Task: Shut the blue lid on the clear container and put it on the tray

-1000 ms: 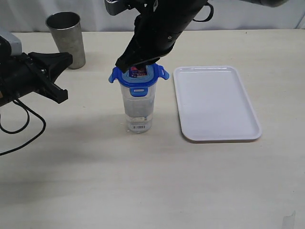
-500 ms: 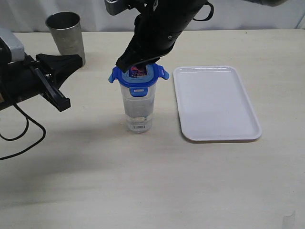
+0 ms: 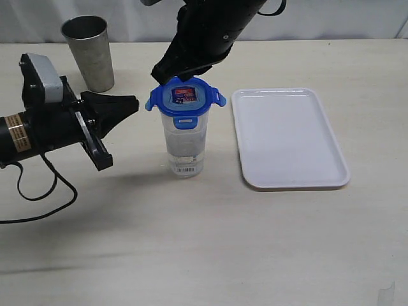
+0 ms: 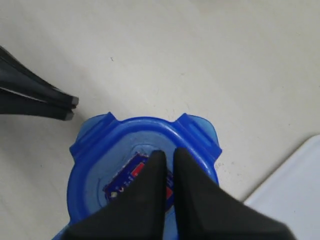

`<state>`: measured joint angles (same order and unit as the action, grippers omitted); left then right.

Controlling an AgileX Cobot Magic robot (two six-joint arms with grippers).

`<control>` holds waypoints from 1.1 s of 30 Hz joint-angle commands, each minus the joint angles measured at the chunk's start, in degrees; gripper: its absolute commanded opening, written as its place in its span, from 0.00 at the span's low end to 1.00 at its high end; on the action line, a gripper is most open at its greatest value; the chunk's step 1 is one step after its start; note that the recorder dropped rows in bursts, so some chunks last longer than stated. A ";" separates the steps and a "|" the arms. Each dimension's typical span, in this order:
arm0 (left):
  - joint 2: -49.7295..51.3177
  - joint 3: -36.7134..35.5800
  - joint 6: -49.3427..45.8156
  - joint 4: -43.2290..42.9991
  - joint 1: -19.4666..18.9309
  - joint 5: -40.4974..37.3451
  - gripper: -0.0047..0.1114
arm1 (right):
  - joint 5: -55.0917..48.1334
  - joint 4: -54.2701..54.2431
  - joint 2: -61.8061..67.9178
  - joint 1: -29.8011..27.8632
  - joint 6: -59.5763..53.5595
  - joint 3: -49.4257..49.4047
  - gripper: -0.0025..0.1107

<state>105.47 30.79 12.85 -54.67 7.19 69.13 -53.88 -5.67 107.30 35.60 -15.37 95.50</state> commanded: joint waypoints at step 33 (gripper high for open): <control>0.33 2.73 -1.01 2.30 3.55 -2.80 0.04 | -2.21 1.46 0.29 0.21 1.29 -2.21 0.09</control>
<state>105.61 33.18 11.98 -53.20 10.61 66.66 -55.67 -4.45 107.73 35.60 -14.11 93.50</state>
